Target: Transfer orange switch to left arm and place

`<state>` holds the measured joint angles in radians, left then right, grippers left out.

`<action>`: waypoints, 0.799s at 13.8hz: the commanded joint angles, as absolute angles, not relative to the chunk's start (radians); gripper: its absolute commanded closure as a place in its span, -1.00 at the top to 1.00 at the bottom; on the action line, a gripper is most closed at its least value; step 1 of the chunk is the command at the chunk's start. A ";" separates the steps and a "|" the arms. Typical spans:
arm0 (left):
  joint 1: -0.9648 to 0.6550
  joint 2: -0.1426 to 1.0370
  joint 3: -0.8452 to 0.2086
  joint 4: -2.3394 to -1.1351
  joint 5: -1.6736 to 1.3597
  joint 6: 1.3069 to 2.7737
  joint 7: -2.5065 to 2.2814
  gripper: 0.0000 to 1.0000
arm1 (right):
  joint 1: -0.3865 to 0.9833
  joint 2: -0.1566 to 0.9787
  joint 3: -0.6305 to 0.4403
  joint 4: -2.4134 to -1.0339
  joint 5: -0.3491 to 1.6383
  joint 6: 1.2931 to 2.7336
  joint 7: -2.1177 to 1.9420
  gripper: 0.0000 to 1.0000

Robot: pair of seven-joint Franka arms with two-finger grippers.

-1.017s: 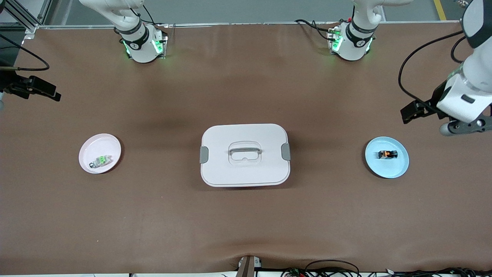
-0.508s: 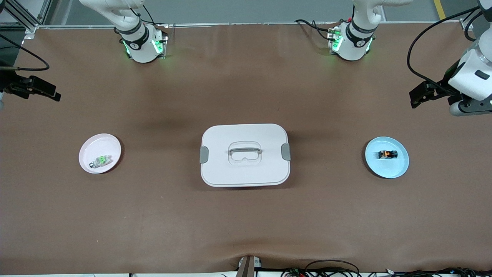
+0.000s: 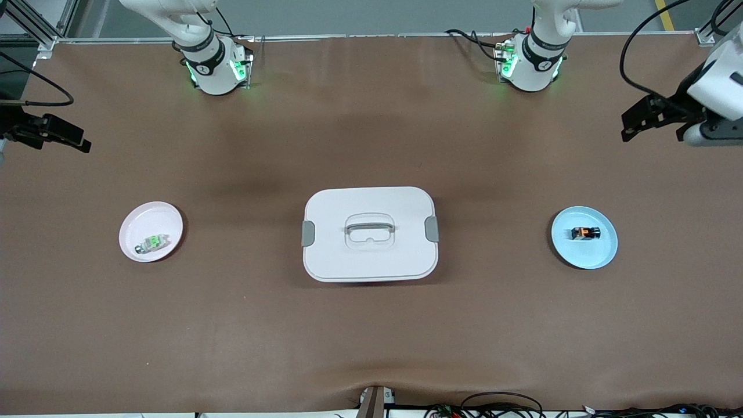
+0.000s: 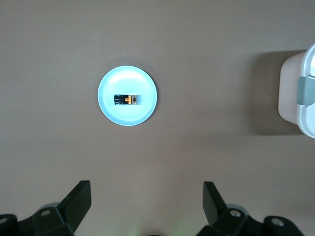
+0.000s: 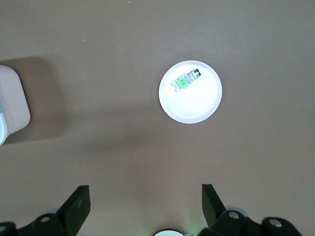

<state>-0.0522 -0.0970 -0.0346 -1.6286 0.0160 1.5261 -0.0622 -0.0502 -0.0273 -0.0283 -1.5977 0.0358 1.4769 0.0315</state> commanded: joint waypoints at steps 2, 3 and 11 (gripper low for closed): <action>-0.049 -0.150 -0.034 -1.669 -0.005 1.514 -0.049 1.00 | -0.058 -0.014 -0.020 -1.569 0.023 1.465 0.029 1.00; -0.051 -0.147 -0.034 -1.666 -0.005 1.516 -0.057 1.00 | -0.058 -0.014 -0.020 -1.569 0.023 1.465 0.029 1.00; -0.046 -0.101 -0.037 -1.628 0.006 1.511 -0.067 1.00 | -0.058 -0.014 -0.020 -1.569 0.023 1.465 0.028 1.00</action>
<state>-0.0501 -0.1209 -0.0368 -1.6524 0.0092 1.5196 -0.0630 -0.0502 -0.0243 -0.0282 -1.5932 0.0358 1.4769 0.0315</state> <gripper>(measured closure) 0.000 0.000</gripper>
